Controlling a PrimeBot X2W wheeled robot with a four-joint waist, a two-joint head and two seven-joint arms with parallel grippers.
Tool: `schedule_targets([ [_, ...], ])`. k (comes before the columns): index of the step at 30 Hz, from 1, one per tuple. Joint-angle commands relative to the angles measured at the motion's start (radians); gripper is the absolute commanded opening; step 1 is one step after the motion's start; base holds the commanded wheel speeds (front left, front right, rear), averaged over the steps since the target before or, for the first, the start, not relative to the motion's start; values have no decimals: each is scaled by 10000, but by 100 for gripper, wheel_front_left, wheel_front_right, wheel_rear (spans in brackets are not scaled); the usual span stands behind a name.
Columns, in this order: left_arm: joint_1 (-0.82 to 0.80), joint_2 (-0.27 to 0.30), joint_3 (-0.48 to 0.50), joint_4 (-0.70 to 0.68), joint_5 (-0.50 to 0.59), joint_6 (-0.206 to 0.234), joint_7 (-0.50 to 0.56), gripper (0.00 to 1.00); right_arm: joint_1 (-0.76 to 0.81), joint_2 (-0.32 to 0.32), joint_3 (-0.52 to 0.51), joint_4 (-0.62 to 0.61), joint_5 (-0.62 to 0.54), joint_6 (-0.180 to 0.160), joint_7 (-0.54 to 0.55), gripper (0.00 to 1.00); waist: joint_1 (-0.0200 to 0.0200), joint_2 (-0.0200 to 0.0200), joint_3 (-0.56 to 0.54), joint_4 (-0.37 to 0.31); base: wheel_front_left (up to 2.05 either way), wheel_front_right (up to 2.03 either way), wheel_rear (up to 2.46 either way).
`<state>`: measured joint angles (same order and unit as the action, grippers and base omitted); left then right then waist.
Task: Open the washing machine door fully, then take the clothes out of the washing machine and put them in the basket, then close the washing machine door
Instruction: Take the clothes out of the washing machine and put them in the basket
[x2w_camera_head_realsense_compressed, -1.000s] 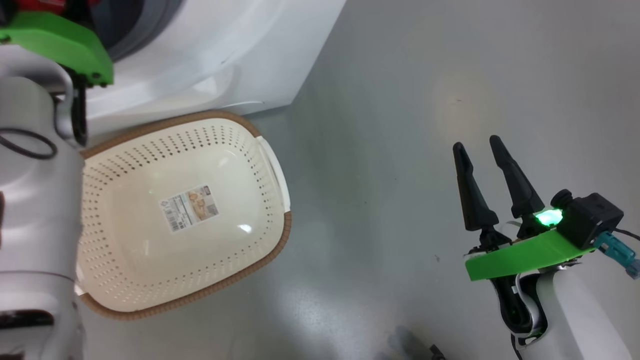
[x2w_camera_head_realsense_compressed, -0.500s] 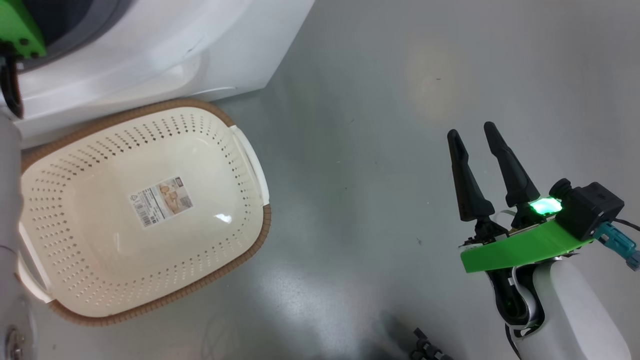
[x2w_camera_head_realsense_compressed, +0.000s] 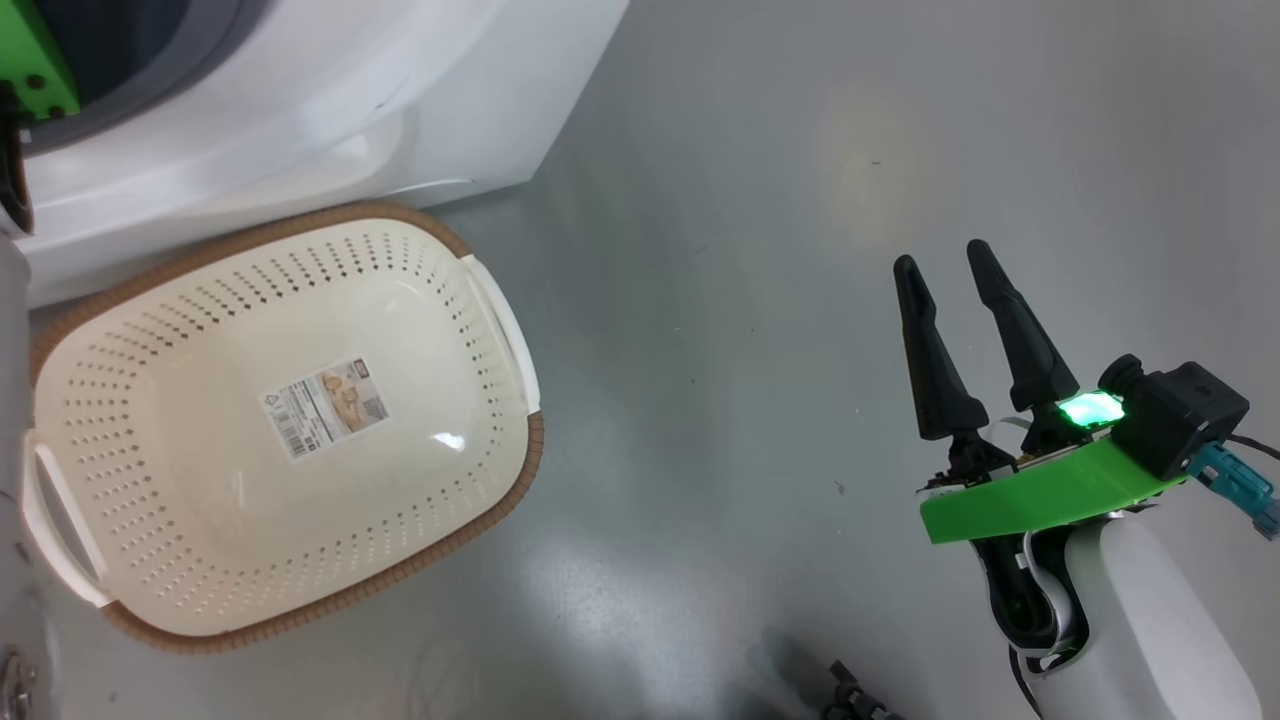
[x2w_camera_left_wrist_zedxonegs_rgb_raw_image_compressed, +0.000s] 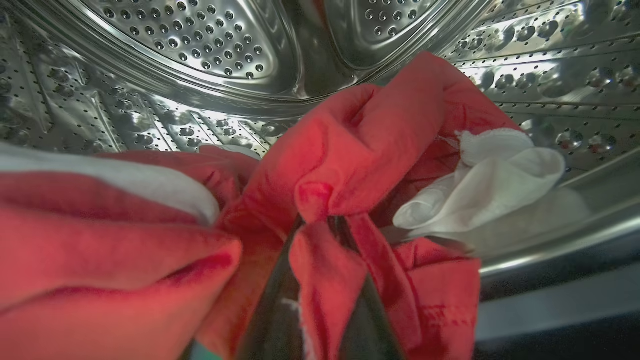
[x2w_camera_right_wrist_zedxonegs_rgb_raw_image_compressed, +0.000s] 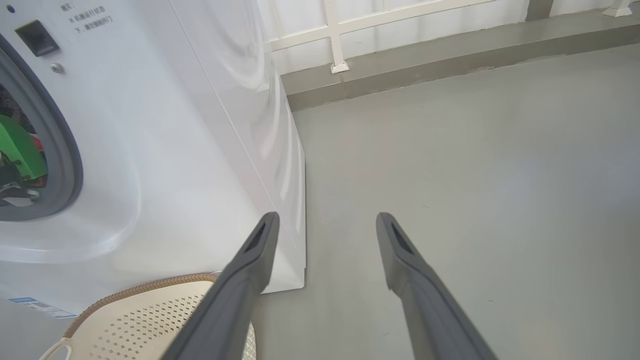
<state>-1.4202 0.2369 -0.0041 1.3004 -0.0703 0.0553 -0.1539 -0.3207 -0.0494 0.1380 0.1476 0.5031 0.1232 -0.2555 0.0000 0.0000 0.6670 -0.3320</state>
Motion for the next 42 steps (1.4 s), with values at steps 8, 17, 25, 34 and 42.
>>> schedule_targets([
  [8, 195, 142, 44, -138, -318, -47, -607, 0, 85, -9, 105, -206, -17, 75, -63, 100, 0, 0, -400, 303, 0, 0, 0],
  [17, 1009, -230, 292, -520, -810, -394, -1059, 0, 205, -9, -90, -121, -317, 75, -63, 100, 0, 0, -883, 689, 0, 0, 0],
  [25, 3314, -868, 697, -3569, -1011, -606, -1076, 0, 509, -143, -378, -144, -516, 75, -63, 100, 0, 0, -1452, 1185, 0, 0, 0],
  [34, 5471, -1516, 1017, -6309, -783, -725, -1078, 0, 842, -309, -616, -182, -598, 75, -63, 100, 0, 0, -1854, 1600, 0, 0, 0],
  [42, 6886, -1833, 1094, -8477, -831, -945, -1078, 0, 1088, -492, -726, -166, -636, 75, -63, 100, 0, 0, -2081, 1951, 0, 0, 0],
])
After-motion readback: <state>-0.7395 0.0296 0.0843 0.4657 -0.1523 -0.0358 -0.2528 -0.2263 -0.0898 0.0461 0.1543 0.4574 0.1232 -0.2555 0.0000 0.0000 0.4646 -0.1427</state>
